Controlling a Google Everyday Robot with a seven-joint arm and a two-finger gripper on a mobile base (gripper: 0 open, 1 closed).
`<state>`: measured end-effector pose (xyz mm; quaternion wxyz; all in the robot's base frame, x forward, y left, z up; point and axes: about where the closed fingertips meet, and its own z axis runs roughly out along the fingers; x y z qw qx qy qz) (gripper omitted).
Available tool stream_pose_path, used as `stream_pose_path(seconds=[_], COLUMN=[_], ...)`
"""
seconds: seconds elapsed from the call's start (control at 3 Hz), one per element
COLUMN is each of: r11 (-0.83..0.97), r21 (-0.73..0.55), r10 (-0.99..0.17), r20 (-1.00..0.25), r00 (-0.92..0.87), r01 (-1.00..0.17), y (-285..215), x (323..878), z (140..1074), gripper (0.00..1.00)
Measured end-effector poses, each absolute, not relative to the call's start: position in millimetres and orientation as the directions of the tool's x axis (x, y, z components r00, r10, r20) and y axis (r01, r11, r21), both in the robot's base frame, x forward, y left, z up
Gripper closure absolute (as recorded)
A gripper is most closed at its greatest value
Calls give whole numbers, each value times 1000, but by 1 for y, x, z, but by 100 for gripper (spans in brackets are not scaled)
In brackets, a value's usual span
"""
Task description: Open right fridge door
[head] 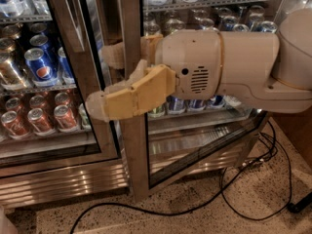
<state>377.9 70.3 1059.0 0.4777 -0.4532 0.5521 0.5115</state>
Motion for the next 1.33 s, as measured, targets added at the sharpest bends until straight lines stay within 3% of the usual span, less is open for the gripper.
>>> stream_pose_path(seconds=[1.33], r11=[96], r21=[125], r10=[-40], r20=[-991], r00=[-129], r01=[-988], y=[61], x=[361], z=[1062], gripper=[0])
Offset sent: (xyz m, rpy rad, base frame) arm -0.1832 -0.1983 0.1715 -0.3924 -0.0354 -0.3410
